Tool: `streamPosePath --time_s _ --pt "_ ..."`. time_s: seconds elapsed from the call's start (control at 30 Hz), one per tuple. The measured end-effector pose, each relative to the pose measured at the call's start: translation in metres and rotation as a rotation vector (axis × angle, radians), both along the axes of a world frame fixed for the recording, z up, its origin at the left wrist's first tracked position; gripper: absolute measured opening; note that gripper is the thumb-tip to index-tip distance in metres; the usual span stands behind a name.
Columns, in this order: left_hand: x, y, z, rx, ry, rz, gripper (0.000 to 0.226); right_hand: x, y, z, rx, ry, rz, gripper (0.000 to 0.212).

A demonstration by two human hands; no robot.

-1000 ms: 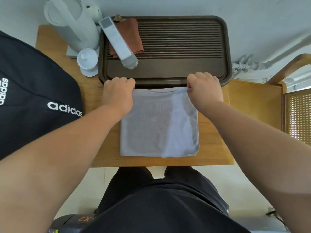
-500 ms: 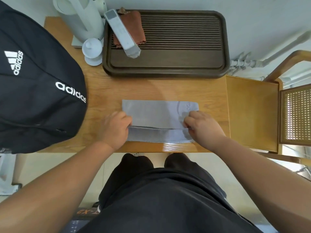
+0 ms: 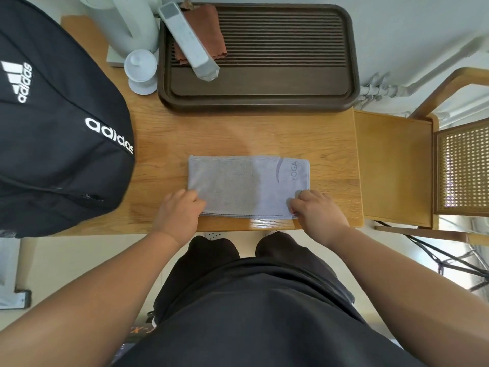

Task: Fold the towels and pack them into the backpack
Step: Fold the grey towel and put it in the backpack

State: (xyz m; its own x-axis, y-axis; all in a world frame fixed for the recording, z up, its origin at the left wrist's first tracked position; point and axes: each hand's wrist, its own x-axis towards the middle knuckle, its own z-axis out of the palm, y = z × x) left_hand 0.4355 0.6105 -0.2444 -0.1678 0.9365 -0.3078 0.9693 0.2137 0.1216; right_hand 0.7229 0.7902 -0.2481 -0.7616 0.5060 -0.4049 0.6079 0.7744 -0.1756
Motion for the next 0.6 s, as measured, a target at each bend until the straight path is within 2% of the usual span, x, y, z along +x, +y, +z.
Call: streamPosePath --time_s 0.1,0.2,0.3,0.4,0.47,0.53,0.6 --pt "0.000 0.001 0.002 -0.043 -0.014 0.027 0.018 0.000 -0.002 0.000 -0.002 -0.034 0.019 0.018" --pt "-0.001 0.005 0.004 -0.068 -0.046 0.047 0.004 -0.003 0.001 0.003 -0.005 -0.071 0.068 0.017" --pt "0.002 0.013 0.008 0.000 -0.048 0.063 0.028 -0.009 0.005 0.007 -0.034 -0.096 0.140 0.013" --pt "0.011 0.028 0.007 0.070 -0.067 0.076 0.050 -0.030 0.006 0.012 -0.025 -0.024 0.078 0.042" --pt "0.018 0.042 0.004 -0.012 -0.076 0.116 0.069 -0.056 0.004 0.010 0.022 0.139 -0.007 0.045" --pt "0.023 0.054 -0.006 -0.103 -0.050 0.137 0.077 -0.085 0.001 0.006 0.037 0.270 -0.074 0.045" --pt "0.022 0.060 -0.018 -0.149 -0.020 0.144 0.079 -0.109 -0.001 0.000 0.022 0.188 -0.096 0.061"
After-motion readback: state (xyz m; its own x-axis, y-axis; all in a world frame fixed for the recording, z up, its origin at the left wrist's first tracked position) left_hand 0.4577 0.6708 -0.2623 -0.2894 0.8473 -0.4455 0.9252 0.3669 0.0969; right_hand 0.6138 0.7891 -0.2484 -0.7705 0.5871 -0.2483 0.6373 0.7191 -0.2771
